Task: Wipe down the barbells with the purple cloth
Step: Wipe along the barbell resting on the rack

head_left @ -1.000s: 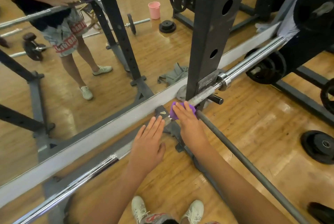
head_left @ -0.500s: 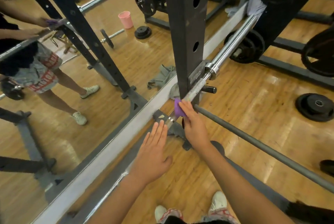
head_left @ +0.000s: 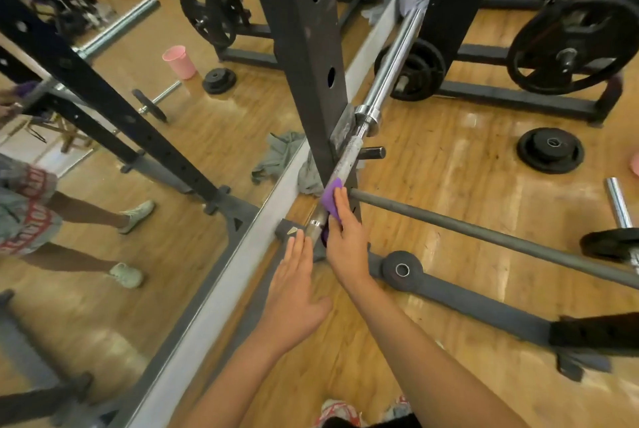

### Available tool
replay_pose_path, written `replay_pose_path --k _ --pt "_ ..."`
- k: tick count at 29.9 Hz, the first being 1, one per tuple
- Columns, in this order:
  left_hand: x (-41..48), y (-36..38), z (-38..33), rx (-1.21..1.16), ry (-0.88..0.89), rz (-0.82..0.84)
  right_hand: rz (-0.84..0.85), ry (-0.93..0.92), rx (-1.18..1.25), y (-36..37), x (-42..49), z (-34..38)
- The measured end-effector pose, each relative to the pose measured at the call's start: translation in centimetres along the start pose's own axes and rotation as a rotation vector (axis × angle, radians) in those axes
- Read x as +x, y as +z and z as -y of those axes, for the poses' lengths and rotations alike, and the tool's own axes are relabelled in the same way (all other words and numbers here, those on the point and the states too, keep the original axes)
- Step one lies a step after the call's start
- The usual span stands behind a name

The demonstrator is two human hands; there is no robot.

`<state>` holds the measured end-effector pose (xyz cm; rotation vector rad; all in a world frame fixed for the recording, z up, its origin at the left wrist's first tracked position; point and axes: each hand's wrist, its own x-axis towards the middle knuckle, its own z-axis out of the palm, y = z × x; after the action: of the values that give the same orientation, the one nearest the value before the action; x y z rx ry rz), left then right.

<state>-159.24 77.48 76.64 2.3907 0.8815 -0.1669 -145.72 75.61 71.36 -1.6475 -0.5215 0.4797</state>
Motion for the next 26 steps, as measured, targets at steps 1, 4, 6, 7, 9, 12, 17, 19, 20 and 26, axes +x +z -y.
replay_pose_path --k 1,4,6,7,9,12,17,19,20,26 --pt "0.0 0.0 0.0 -0.005 0.003 0.001 0.005 -0.006 0.011 -0.2 0.1 0.0" --pt "0.1 0.1 0.3 0.005 0.018 -0.002 -0.003 0.075 0.028 -0.5 1.7 0.3" --pt "0.1 0.1 0.3 0.021 0.018 0.011 -0.042 0.152 0.042 -0.1 2.7 0.8" --pt "0.1 -0.1 0.2 0.029 0.019 0.017 -0.049 0.157 0.028 0.2 2.8 1.0" --pt "0.1 -0.3 0.2 0.052 0.031 0.031 -0.032 0.131 0.010 0.6 1.9 1.2" --pt "0.1 -0.3 0.3 0.083 0.052 0.028 0.020 0.045 -0.057 0.5 -0.2 0.6" --pt "-0.9 0.2 1.5 0.269 0.159 -0.025 0.014 0.090 -0.038 -0.3 1.8 1.4" --pt "-1.2 0.5 2.6 0.339 0.219 -0.048 -0.014 0.107 -0.038 -0.3 2.4 1.7" --pt "-1.4 0.6 3.3 0.372 0.248 -0.063 -0.019 0.118 -0.043 -0.2 2.2 1.7" --pt "-2.3 1.7 5.3 0.509 0.332 -0.181 0.010 -0.002 -0.168 0.5 -3.0 0.7"
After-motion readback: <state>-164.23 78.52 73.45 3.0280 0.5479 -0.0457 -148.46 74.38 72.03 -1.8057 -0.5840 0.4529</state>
